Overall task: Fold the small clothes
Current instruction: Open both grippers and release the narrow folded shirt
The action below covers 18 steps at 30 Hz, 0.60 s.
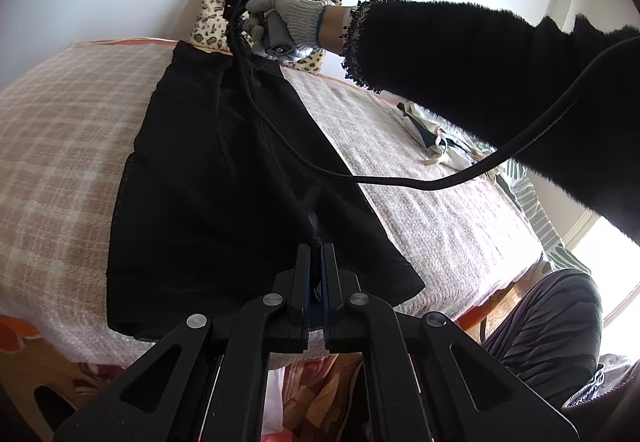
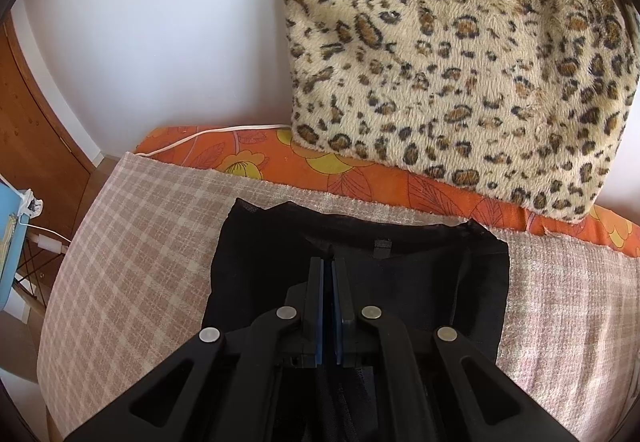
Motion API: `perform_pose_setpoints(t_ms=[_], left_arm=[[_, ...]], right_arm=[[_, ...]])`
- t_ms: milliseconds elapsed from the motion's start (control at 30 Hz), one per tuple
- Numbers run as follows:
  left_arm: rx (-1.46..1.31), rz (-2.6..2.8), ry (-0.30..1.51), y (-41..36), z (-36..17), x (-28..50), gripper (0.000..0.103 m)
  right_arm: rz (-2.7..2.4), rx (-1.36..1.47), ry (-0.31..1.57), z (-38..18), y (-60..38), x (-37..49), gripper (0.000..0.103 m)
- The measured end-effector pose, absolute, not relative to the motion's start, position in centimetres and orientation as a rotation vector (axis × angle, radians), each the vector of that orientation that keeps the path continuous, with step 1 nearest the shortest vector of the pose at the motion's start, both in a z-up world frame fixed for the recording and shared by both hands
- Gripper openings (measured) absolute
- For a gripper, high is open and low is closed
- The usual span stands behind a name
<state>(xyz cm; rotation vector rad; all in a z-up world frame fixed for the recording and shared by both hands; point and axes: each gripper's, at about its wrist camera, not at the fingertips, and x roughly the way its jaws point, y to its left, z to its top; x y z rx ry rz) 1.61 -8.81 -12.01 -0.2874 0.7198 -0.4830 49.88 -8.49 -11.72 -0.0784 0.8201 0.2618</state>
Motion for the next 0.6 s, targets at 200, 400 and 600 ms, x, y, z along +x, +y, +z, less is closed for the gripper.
perform_pose_setpoints(t_ms=[200,400,600], left_arm=[[-0.299,-0.463,0.777,-8.6,-12.3,1.8,0.015],[-0.289,-0.436,0.745,-7.7,-11.4,0.9,0.042],[-0.265,-0.428,0.725,-6.5,-10.5,0.3,0.042]], right_arm=[[0.31,0.005,0.801,-10.4,-9.2,49.3,0.059],[0.347,0.028,0.752,-7.7,-10.8,47.1,0.059],[0.359,0.092,0.719,-5.7,-14.5,43.1,0.059]])
